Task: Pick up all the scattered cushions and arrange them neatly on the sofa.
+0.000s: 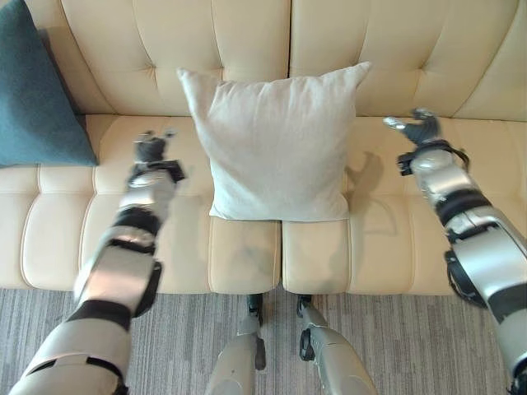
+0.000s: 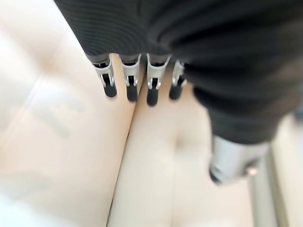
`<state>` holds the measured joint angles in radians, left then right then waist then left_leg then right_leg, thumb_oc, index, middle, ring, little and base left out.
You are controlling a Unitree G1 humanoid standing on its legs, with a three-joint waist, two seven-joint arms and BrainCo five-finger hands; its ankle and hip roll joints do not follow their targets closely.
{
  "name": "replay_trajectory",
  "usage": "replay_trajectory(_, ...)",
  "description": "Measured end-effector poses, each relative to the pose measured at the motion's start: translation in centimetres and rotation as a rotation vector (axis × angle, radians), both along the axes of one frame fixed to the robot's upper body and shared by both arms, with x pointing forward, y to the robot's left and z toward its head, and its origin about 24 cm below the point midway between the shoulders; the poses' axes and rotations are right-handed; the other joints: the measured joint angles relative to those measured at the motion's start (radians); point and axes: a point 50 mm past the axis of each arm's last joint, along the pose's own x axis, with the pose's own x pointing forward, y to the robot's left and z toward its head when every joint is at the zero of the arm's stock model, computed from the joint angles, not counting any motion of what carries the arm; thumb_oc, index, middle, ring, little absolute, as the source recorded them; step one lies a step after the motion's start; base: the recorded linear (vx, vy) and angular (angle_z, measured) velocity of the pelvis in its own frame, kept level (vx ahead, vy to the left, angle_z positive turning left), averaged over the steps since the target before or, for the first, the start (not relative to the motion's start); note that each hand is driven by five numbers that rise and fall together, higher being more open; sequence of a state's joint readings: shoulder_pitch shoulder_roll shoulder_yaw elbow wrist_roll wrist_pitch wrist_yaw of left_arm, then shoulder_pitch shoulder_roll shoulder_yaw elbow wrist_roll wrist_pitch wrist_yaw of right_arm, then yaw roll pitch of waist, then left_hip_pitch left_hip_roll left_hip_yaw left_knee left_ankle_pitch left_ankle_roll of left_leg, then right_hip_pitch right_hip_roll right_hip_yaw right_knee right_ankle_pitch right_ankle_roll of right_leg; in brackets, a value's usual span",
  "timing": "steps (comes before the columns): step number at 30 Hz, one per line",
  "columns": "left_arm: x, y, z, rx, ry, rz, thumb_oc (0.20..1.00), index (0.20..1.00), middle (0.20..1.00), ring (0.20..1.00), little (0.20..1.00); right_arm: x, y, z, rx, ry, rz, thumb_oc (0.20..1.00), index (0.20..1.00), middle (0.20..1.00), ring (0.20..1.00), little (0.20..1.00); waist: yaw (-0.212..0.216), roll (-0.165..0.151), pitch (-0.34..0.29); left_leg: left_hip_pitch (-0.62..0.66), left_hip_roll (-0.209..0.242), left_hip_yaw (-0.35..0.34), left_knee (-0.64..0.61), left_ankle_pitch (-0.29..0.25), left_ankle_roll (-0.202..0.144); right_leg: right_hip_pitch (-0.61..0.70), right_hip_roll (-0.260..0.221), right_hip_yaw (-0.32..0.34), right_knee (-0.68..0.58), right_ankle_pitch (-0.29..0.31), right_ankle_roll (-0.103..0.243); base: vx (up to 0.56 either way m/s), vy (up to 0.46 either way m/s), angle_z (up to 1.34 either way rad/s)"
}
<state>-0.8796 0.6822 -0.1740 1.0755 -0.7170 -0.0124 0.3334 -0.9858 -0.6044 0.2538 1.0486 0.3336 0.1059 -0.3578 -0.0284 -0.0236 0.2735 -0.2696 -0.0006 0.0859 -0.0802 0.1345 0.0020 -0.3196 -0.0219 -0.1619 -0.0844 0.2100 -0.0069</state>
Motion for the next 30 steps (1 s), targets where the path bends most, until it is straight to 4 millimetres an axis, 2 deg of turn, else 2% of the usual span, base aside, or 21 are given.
replay_trajectory(2,-1.8,1.8,-1.1,0.053,0.028,0.025,1.0,1.0,1.0,1.0,1.0,-1.6,-1.5,-2.0,0.0,-0.004,-0.028,1.0,1.0,1.0,1.0,1.0,0.002,0.0,0.0,0.007,-0.002,-0.007,0.0,-0.005,-0.006,0.008,-0.002,-0.001,0.0,-0.006,-0.001,0.03,0.02,0.04)
replay_trajectory(4,-3.1,2.6,-2.3,0.112,0.07,0.023,1.0,1.0,1.0,1.0,1.0,-3.1,-3.3,-4.0,0.043,0.028,-0.086,1.0,1.0,1.0,1.0,1.0,0.008,0.001,0.0,0.007,-0.002,-0.016,0.0,-0.005,-0.007,0.011,-0.002,-0.002,0.0,-0.008,0.0,0.04,0.045,0.12)
replay_trajectory(5,-5.1,2.3,-4.9,0.111,0.084,0.001,1.0,1.0,1.0,1.0,1.0,-5.2,-4.0,-6.3,0.171,-0.033,-0.126,1.0,1.0,1.0,1.0,1.0,0.011,0.003,0.0,0.023,-0.002,-0.021,-0.001,-0.008,-0.01,0.031,-0.003,-0.006,0.0,-0.018,0.011,0.04,0.067,0.14)
replay_trajectory(7,-7.9,1.4,-9.1,0.104,0.178,-0.026,1.0,1.0,1.0,1.0,1.0,-7.3,-3.7,-8.9,0.25,-0.037,-0.139,1.0,1.0,1.0,1.0,1.0,0.012,0.004,0.001,0.05,-0.003,-0.02,-0.001,-0.021,-0.02,0.057,-0.003,-0.005,0.0,-0.028,0.018,0.03,0.049,0.03)
replay_trajectory(8,-11.3,-1.3,-12.9,0.054,0.224,-0.093,1.0,1.0,1.0,1.0,1.0,-10.1,-3.3,-11.6,0.295,-0.046,-0.154,1.0,1.0,1.0,1.0,1.0,0.013,0.008,0.0,0.088,-0.005,-0.021,-0.007,-0.028,-0.021,0.095,-0.005,-0.004,-0.003,-0.037,0.012,0.01,0.044,0.0)
replay_trajectory(10,-13.9,-2.7,-16.5,-0.023,0.339,-0.094,1.0,1.0,1.0,1.0,1.0,-12.3,-3.2,-14.6,0.303,0.071,-0.177,1.0,1.0,1.0,1.0,1.0,0.016,0.012,-0.004,0.117,-0.006,-0.021,-0.008,-0.04,-0.016,0.125,-0.005,-0.004,-0.001,-0.048,0.015,0.0,0.041,0.03)
replay_trajectory(12,-16.9,-4.1,-19.5,-0.125,0.415,-0.05,1.0,1.0,1.0,1.0,1.0,-14.4,-1.8,-16.7,0.315,0.121,-0.154,1.0,1.0,1.0,1.0,1.0,0.016,0.015,-0.02,0.12,-0.005,-0.022,-0.008,-0.045,-0.009,0.128,-0.005,-0.003,-0.005,-0.055,0.009,-0.05,0.073,0.0)
replay_trajectory(14,-18.0,-5.4,-20.4,-0.175,0.419,-0.034,1.0,1.0,1.0,1.0,1.0,-15.6,-0.7,-17.7,0.335,0.149,-0.139,1.0,1.0,1.0,1.0,1.0,0.016,0.023,-0.029,0.12,-0.006,-0.023,-0.007,-0.046,-0.006,0.13,-0.006,-0.004,-0.005,-0.056,0.006,-0.05,0.068,0.01)
replay_trajectory(16,-19.1,-6.6,-21.7,-0.193,0.477,-0.062,1.0,1.0,1.0,1.0,1.0,-17.1,0.3,-19.7,0.337,0.239,-0.121,1.0,1.0,1.0,1.0,1.0,0.015,0.035,-0.053,0.137,-0.006,-0.024,-0.007,-0.046,-0.006,0.147,-0.006,-0.004,-0.006,-0.048,0.018,-0.07,0.081,-0.01)
replay_trajectory(17,-19.3,-6.8,-21.8,-0.18,0.493,-0.082,1.0,1.0,1.0,1.0,1.0,-17.8,0.6,-20.8,0.346,0.292,-0.12,1.0,1.0,1.0,1.0,1.0,0.015,0.04,-0.074,0.144,-0.005,-0.022,-0.008,-0.046,-0.006,0.152,-0.006,-0.003,-0.006,-0.048,0.018,-0.07,0.1,-0.02)
replay_trajectory(22,-19.1,-6.9,-22.3,-0.126,0.546,-0.144,1.0,1.0,1.0,1.0,1.0,-19.2,0.5,-22.5,0.348,0.395,-0.123,1.0,1.0,1.0,1.0,1.0,0.011,0.05,-0.118,0.186,-0.006,-0.021,-0.008,-0.048,-0.003,0.193,-0.006,-0.004,-0.005,-0.048,0.02,-0.07,0.108,-0.03)
replay_trajectory(25,-19.6,-7.5,-23.0,-0.121,0.599,-0.195,1.0,1.0,1.0,1.0,1.0,-20.8,0.6,-23.8,0.352,0.472,-0.115,1.0,1.0,1.0,1.0,1.0,0.008,0.033,-0.173,0.206,-0.007,-0.019,-0.008,-0.057,0.005,0.211,-0.006,-0.002,-0.006,-0.055,0.024,-0.09,0.119,-0.02)
replay_trajectory(30,-19.3,-8.1,-23.0,-0.083,0.616,-0.253,1.0,1.0,1.0,1.0,1.0,-21.6,0.5,-24.4,0.357,0.505,-0.124,1.0,1.0,1.0,1.0,1.0,0.008,-0.012,-0.19,0.207,-0.013,-0.009,-0.008,-0.052,0.006,0.208,-0.013,0.006,-0.006,-0.045,0.038,-0.25,0.082,-0.05)
